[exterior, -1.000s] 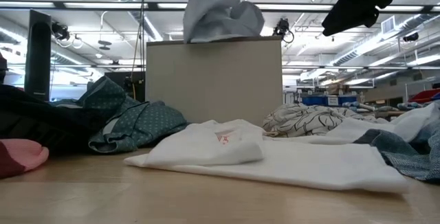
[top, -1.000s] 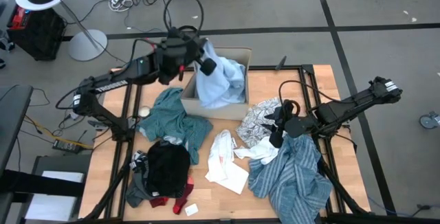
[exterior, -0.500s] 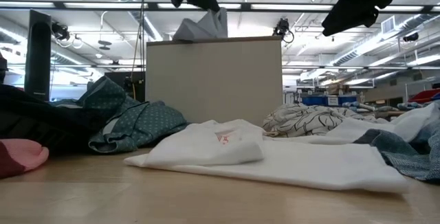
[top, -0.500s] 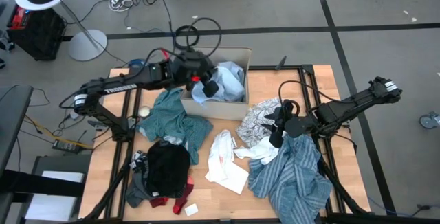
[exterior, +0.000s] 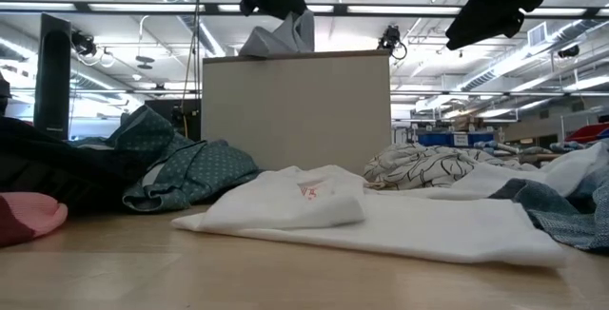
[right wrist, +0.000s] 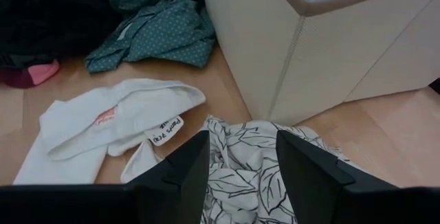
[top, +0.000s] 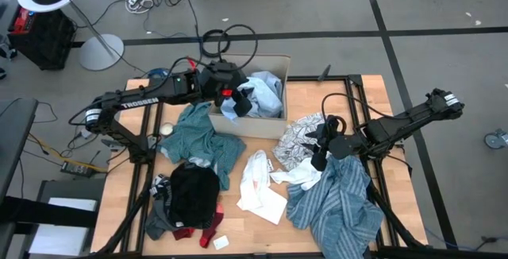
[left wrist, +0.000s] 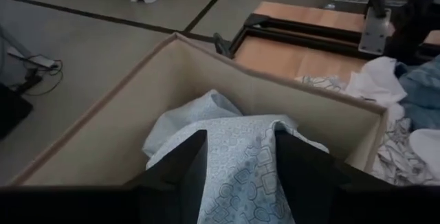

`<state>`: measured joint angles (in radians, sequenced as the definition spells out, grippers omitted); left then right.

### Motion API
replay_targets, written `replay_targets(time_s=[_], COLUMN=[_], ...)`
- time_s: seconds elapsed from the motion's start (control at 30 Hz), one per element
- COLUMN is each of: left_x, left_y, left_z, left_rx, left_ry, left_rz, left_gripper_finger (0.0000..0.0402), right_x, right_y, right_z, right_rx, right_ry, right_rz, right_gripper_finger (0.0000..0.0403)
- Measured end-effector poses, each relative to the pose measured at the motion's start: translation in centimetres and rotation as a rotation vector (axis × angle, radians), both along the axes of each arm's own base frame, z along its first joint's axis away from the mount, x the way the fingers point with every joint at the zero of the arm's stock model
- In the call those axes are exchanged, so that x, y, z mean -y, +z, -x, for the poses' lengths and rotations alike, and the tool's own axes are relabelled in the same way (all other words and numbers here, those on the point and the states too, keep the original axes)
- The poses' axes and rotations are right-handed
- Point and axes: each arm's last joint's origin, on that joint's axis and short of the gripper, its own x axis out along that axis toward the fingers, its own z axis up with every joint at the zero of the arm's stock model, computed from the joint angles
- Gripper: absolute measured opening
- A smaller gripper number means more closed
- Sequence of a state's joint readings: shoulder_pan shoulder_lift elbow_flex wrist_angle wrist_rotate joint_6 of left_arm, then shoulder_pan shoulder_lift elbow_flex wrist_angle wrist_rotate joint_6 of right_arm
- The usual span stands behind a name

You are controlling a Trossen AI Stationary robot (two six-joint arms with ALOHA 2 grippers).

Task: Sort clothes
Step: Put the light blue shirt into the laundry organizer

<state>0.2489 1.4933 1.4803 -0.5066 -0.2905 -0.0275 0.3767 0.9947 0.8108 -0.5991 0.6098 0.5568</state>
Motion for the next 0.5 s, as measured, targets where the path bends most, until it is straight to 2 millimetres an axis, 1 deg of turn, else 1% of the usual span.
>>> replay_targets(time_s=[0.1, 0.2, 0.23, 0.37, 0.5], left_x=[0.0, -0.5, -0.7, -1.8, -3.3], left_y=[-0.2, -1.3, -2.0, -4.4, -6.5], left_z=[0.2, -0.1, -0.3, -1.8, -3.6], left_rx=[-0.033, -0.088, -0.123, -0.193, -0.183], left_ry=[0.013, -0.007, -0.025, -0.043, -0.049], left_rz=[0.000, 0.051, 0.081, 0.123, 0.150], left_gripper_finger=[0.0174, 0.0173, 0.0173, 0.0173, 0.0172], right_x=[0.0, 0.0, 0.0, 0.0, 0.0], right_y=[0.0, 0.0, 0.0, 0.0, 0.0], right_z=[0.0, 0.0, 0.0, 0.0, 0.0], right_rx=[0.000, 0.001, -0.001, 0.003, 0.006], right_ry=[0.000, 0.000, 0.000, 0.000, 0.000], right_rz=[0.000, 0.000, 0.000, -0.001, -0.002], right_gripper_finger=[0.0169, 0.0169, 0.0169, 0.0169, 0.0169])
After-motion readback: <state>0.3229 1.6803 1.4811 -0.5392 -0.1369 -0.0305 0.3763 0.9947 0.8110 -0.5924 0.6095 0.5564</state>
